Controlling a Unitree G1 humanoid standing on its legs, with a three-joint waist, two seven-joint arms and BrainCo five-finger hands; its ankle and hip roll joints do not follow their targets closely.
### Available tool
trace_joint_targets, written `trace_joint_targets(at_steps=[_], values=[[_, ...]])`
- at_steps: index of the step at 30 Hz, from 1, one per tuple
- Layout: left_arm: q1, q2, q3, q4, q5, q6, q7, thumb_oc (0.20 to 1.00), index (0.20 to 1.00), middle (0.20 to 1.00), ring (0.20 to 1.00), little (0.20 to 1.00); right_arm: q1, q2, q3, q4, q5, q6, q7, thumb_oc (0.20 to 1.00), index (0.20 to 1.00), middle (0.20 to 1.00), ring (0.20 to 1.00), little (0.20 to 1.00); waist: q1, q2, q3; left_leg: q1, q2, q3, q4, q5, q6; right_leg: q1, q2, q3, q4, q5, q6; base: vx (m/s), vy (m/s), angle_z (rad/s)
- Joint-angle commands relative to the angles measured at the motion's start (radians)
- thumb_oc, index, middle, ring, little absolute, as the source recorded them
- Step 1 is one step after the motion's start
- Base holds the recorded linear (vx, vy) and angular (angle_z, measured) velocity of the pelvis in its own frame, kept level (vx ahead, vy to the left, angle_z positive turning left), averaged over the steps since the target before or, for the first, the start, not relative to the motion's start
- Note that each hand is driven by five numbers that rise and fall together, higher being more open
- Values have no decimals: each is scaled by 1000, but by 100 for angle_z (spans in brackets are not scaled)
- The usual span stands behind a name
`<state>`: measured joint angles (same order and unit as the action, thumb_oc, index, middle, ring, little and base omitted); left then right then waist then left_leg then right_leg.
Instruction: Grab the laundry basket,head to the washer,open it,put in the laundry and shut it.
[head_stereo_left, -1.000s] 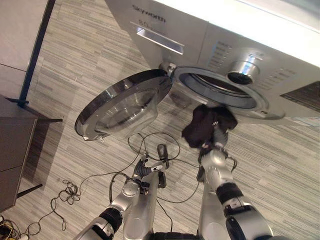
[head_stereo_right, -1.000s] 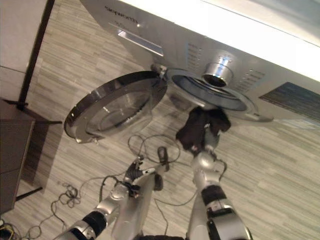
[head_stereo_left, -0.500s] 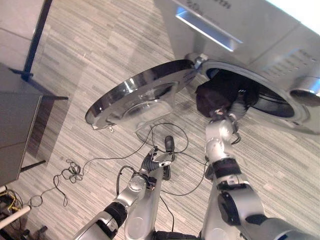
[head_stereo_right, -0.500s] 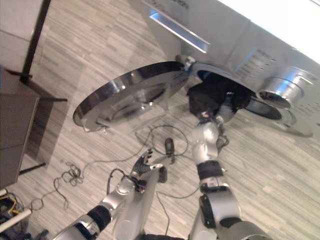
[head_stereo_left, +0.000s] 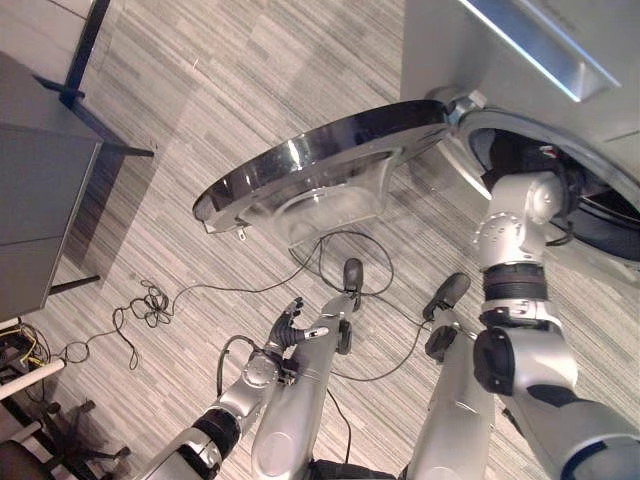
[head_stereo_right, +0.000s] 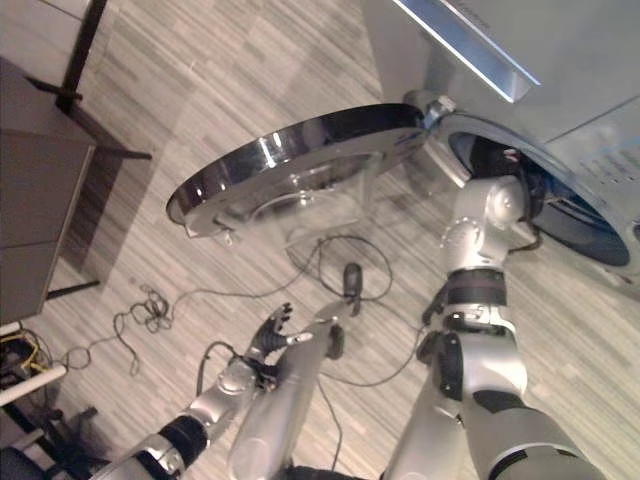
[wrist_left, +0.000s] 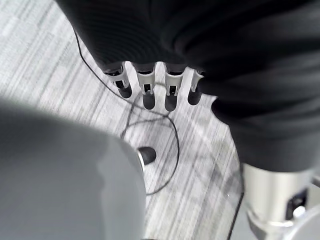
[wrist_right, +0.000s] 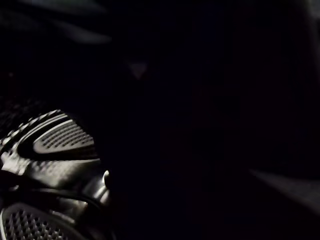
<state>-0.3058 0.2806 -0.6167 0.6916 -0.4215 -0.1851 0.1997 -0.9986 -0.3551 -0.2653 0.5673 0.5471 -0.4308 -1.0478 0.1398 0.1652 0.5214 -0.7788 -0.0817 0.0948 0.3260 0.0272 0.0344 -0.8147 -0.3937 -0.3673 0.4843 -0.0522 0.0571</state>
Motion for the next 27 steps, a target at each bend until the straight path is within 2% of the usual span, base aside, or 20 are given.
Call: trace_joint_targets(at_steps=[1, 3, 4, 5, 6, 7, 8, 9, 10, 11, 12, 14, 16, 18, 21, 24, 25, 26, 27], values=[[73, 32, -20, -63, -28, -19, -18, 1000, 1000, 1000, 1000, 1000, -258, -329, 111, -90, -193, 77, -49, 200, 200, 200, 200, 200, 9, 144, -26, -72, 22, -11, 9, -72, -41, 8, -48, 41, 59, -65, 76, 16, -36, 7], [88, 50, -12, -71, -28, -19, -26, 1000, 1000, 1000, 1000, 1000, -325, -428, 205, -5, -249, 181, -31, 200, 200, 200, 200, 200, 20, 147, -34, -86, 23, -4, 5, -67, -44, -18, -59, 42, 81, -70, 76, 9, -21, 8], [97, 73, 2, -70, -31, -23, -37, 1000, 1000, 1000, 1000, 1000, -349, -510, 335, 102, -354, 289, 28, 200, 200, 200, 200, 200, 38, 138, -39, -90, 24, -1, 9, -65, -44, -30, -67, 41, 99, -72, 78, -6, -11, 8], [94, 61, 5, -72, -33, -23, -38, 1000, 1000, 1000, 1000, 1000, -386, -519, 366, 127, -351, 288, 33, 200, 200, 200, 200, 200, 35, 148, -37, -96, 24, 2, 9, -63, -43, -40, -68, 45, 102, -70, 76, -18, -6, 7], [99, 66, 18, -76, -33, -35, -38, 1000, 1000, 1000, 1000, 1000, -418, -558, 419, 205, -341, 300, 88, 200, 200, 200, 200, 200, 38, 145, -37, -102, 27, 7, 10, -62, -43, -53, -69, 46, 110, -67, 77, -15, 1, 7], [99, 66, 18, -76, -33, -35, -38, 1000, 1000, 1000, 1000, 1000, -418, -558, 419, 205, -341, 300, 88, 200, 200, 200, 200, 200, 38, 145, -37, -102, 27, 7, 10, -62, -43, -53, -69, 46, 110, -67, 77, -20, -22, 6], [102, 89, 32, -91, -40, -46, -37, 1000, 1000, 1000, 1000, 1000, -510, -593, 487, 390, -189, 290, 185, 200, 200, 200, 200, 200, 49, 132, -48, -119, 34, 16, 10, -61, -45, -74, -74, 44, 111, -63, 80, -12, -55, 4], [94, 91, 37, -78, -56, -33, -29, 1000, 1000, 1000, 1000, 1000, -566, -583, 568, 463, -147, 297, 244, 200, 200, 200, 200, 200, 55, 121, -52, -129, 40, 25, 5, -56, -46, -86, -74, 38, 110, -60, 78, -11, -56, -2], [93, 85, 40, -78, -57, -32, -29, 1000, 1000, 1000, 1000, 1000, -586, -582, 586, 476, -142, 295, 250, 200, 200, 200, 200, 200, 53, 125, -52, -132, 41, 27, 4, -56, -46, -91, -73, 40, 109, -59, 78, -3, -37, -4], [96, 69, 61, -62, -68, -24, -29, 1000, 1000, 1000, 1000, 1000, -550, -546, 633, 428, -185, 303, 306, 225, 225, 225, 225, 225, 42, 119, -45, -134, 47, 32, 2, -52, -43, -95, -66, 40, 104, -56, 74, -5, -18, -7], [91, 63, 66, -67, -65, -27, -31, 1000, 1000, 1000, 1000, 1000, -521, -524, 635, 418, -181, 300, 340, 1000, 1000, 1000, 1000, 1000, 35, 115, -38, -134, 51, 35, 0, -52, -42, -94, -62, 39, 100, -55, 71, -10, -38, -11], [79, 60, 63, -81, -61, -32, -39, 1000, 1000, 1000, 1000, 1000, -469, -480, 618, 386, -150, 269, 381, 1000, 1000, 1000, 1000, 1000, 20, 104, -23, -126, 59, 37, -5, -49, -40, -85, -48, 36, 86, -53, 64, -8, -53, -16], [80, 59, 60, -85, -59, -33, -45, 1000, 1000, 1000, 1000, 1000, -434, -464, 607, 359, -153, 255, 386, 1000, 1000, 1000, 1000, 1000, 14, 99, -19, -117, 62, 37, -14, -45, -41, -74, -42, 34, 74, -51, 61, -1, -39, -11], [76, 59, 56, -101, -51, -33, -56, 1000, 1000, 1000, 1000, 1000, -341, -422, 562, 291, -151, 209, 387, 1000, 1000, 1000, 1000, 1000, 0, 95, -5, -95, 66, 36, -32, -38, -42, -51, -27, 25, 52, -49, 57, -3, -49, -4], [61, 36, 76, -65, -32, -27, -47, 1000, 1000, 1000, 1000, 1000, -164, -307, 458, 111, -163, 147, 377, 1000, 1000, 1000, 1000, 1000, -18, 75, -2, -65, 69, 31, -62, -30, -44, -20, -2, 17, 11, -37, 54, 4, -42, -6], [57, 21, 94, -49, -23, -28, -38, 1000, 1000, 1000, 1000, 1000, -52, -247, 432, 3, -221, 145, 364, 1000, 1000, 1000, 1000, 1000, -28, 61, -2, -47, 71, 28, -74, -26, -44, 1, 8, 9, -11, -29, 52, 3, -34, -11], [60, 3, 114, -45, -11, -26, -34, 1000, 1000, 1000, 1000, 1000, 71, -200, 420, -98, -299, 152, 371, 1000, 1000, 1000, 1000, 1000, -43, 49, -1, -33, 73, 28, -84, -24, -45, 19, 16, 5, -29, -21, 51, 3, -31, -3], [63, 4, 114, -45, -10, -26, -34, 1000, 1000, 1000, 1000, 1000, 81, -196, 417, -109, -305, 156, 369, 1000, 1000, 1000, 1000, 1000, -43, 49, -1, -29, 73, 27, -84, -24, -45, 23, 17, 4, -31, -20, 51, 13, -30, -1], [66, -7, 130, -50, 9, -26, -35, 1000, 1000, 1000, 1000, 1000, 189, -169, 410, -173, -385, 170, 385, 1000, 1000, 1000, 1000, 1000, -57, 40, -1, -13, 74, 27, -95, -23, -46, 39, 21, 0, -45, -14, 51, 5, -10, -3]])
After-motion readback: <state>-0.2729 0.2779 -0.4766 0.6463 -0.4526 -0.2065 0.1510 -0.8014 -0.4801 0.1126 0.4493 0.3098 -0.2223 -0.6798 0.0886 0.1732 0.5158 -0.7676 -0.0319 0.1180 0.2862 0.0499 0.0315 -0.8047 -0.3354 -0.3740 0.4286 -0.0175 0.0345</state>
